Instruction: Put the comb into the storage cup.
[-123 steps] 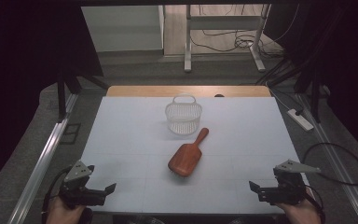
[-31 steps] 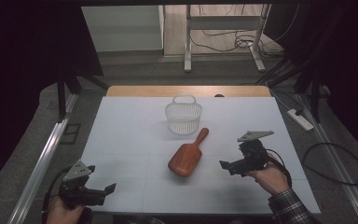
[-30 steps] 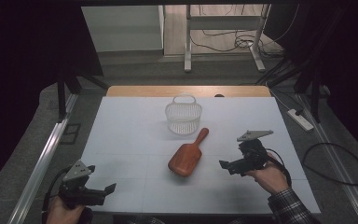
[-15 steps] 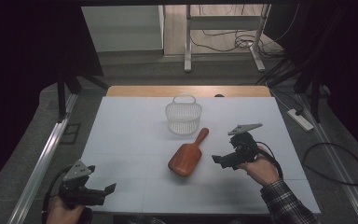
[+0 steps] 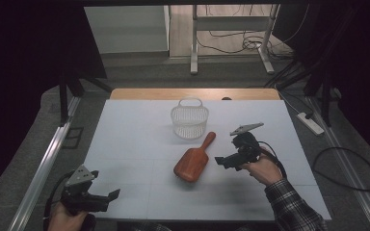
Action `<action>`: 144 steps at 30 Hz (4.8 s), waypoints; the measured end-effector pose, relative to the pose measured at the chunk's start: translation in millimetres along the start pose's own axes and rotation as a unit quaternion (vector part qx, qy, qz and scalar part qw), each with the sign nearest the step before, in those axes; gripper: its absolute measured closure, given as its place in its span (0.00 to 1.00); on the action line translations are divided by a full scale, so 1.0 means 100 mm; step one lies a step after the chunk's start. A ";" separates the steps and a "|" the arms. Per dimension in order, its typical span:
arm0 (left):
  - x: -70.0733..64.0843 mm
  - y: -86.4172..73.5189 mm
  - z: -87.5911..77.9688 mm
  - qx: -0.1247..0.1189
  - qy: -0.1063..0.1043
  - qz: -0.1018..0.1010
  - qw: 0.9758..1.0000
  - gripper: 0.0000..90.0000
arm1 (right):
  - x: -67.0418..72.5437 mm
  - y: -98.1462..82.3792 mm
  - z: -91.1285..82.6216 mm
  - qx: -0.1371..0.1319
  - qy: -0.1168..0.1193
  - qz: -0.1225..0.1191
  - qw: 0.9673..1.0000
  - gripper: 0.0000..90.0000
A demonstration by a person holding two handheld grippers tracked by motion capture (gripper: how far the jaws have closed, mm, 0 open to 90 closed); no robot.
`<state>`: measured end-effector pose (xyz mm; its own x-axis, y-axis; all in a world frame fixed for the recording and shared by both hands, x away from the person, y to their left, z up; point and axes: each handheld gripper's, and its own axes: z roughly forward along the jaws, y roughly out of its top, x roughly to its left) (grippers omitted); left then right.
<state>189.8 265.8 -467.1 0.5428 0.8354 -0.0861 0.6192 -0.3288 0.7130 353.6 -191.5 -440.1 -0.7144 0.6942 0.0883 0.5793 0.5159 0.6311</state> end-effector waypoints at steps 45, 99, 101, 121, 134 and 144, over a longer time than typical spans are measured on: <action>0.01 0.00 0.00 0.000 -0.006 0.000 1.000 0.01 | 0.09 0.59 0.60 0.075 -0.010 -0.026 0.997 0.00; 0.01 -0.01 0.00 -0.002 -0.011 0.001 1.000 0.01 | 0.00 0.81 1.07 0.126 -0.002 -0.066 0.990 0.99; 0.01 -0.01 0.00 -0.002 -0.011 0.001 1.000 0.01 | 0.00 0.81 1.11 0.129 -0.006 -0.067 0.989 0.99; 0.01 0.00 0.00 0.000 -0.011 0.003 1.000 0.01 | -0.04 0.70 1.31 0.156 -0.006 -0.071 0.985 0.99; 0.00 0.00 0.00 0.002 -0.009 0.004 1.000 0.01 | -0.12 0.50 1.14 0.158 0.003 -0.058 0.986 0.99; 0.00 0.00 0.01 0.003 -0.008 0.005 1.000 0.01 | -0.11 0.32 1.02 0.163 0.012 -0.059 0.985 0.99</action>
<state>190.3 265.6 -467.5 0.5589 0.8244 -0.0899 0.6165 -0.3406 0.7099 420.5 -131.1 -499.5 -0.7916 0.6090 0.0500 0.5835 0.7290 0.3579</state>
